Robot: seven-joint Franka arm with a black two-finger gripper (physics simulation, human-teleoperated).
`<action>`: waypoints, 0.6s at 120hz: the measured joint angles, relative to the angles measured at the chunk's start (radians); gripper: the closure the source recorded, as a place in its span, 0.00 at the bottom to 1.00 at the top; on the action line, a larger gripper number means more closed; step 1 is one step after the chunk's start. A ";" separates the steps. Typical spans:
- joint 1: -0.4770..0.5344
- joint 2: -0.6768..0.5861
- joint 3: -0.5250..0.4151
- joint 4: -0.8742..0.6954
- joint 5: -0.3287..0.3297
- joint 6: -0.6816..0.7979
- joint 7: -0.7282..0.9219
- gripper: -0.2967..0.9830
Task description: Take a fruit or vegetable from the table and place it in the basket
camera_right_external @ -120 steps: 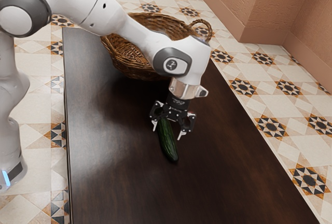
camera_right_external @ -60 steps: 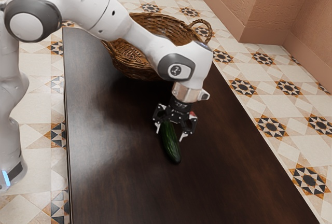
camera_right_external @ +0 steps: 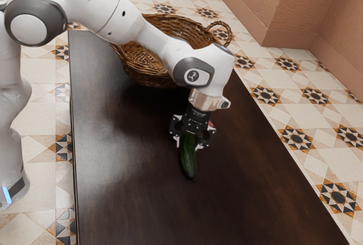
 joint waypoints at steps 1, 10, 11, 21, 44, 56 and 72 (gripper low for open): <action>0.000 0.000 0.000 0.001 0.000 0.000 0.000 0.58; -0.002 -0.005 0.001 0.010 -0.002 0.003 0.000 0.57; -0.002 -0.006 0.001 0.011 -0.002 0.003 0.001 0.57; -0.002 -0.013 0.002 0.017 -0.004 0.005 0.001 0.57; -0.009 -0.059 0.002 0.125 0.051 0.003 0.003 0.58; -0.019 -0.107 0.008 0.163 0.091 -0.010 0.005 0.58; -0.005 -0.172 0.022 0.215 0.136 -0.054 0.007 0.58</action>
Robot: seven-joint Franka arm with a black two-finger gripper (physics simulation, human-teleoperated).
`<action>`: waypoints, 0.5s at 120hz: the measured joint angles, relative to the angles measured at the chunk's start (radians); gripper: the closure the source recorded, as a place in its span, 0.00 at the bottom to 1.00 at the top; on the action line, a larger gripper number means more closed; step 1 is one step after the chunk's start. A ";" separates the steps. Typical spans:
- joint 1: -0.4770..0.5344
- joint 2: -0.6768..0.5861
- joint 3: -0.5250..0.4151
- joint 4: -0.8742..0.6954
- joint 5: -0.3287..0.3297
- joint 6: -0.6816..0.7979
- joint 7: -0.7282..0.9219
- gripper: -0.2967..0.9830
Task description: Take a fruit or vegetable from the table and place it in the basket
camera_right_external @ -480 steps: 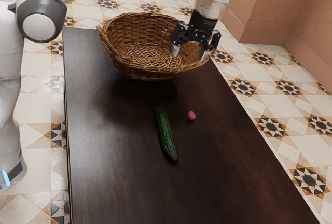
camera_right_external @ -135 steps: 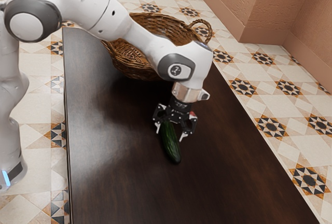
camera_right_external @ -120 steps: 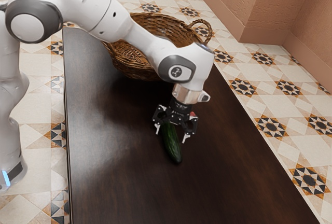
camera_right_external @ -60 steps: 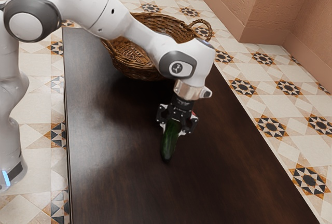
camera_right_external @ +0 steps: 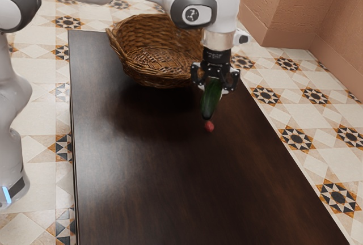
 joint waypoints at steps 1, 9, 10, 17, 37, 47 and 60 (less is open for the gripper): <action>0.006 -0.002 0.003 0.003 0.002 -0.004 0.000 0.58; 0.108 -0.011 0.026 0.020 0.011 -0.035 0.002 0.59; 0.126 -0.011 0.027 0.022 0.011 -0.038 0.002 0.59; 0.238 -0.012 0.033 0.027 0.016 -0.059 0.003 0.59; 0.335 -0.009 0.065 0.029 0.020 -0.095 0.010 0.59; 0.353 -0.004 0.091 0.030 0.020 -0.105 0.016 0.59; 0.398 0.000 0.103 0.031 0.020 -0.113 0.026 0.59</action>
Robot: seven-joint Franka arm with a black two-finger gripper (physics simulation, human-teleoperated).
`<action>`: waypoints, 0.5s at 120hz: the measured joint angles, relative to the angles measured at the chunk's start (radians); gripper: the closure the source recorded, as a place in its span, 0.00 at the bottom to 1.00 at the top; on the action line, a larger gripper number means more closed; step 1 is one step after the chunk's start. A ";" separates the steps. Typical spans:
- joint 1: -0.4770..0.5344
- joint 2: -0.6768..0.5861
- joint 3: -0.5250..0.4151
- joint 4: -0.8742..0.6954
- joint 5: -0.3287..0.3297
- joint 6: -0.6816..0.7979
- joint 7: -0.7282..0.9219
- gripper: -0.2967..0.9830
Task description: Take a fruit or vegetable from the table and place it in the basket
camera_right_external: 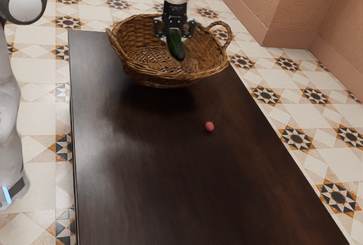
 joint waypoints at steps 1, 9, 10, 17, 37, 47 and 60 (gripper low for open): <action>0.002 0.000 0.002 0.000 0.000 0.000 0.001 0.59; 0.014 0.001 0.010 0.001 -0.004 -0.003 0.006 0.50; 0.015 0.001 0.010 0.001 -0.005 -0.003 0.006 0.48; 0.015 0.000 0.012 0.003 -0.008 -0.005 0.010 0.40; -0.009 -0.009 0.009 0.028 -0.017 -0.005 0.051 0.28; -0.054 -0.028 -0.001 0.060 -0.044 -0.004 0.067 0.26; -0.119 -0.041 -0.035 0.082 -0.059 -0.005 0.079 0.25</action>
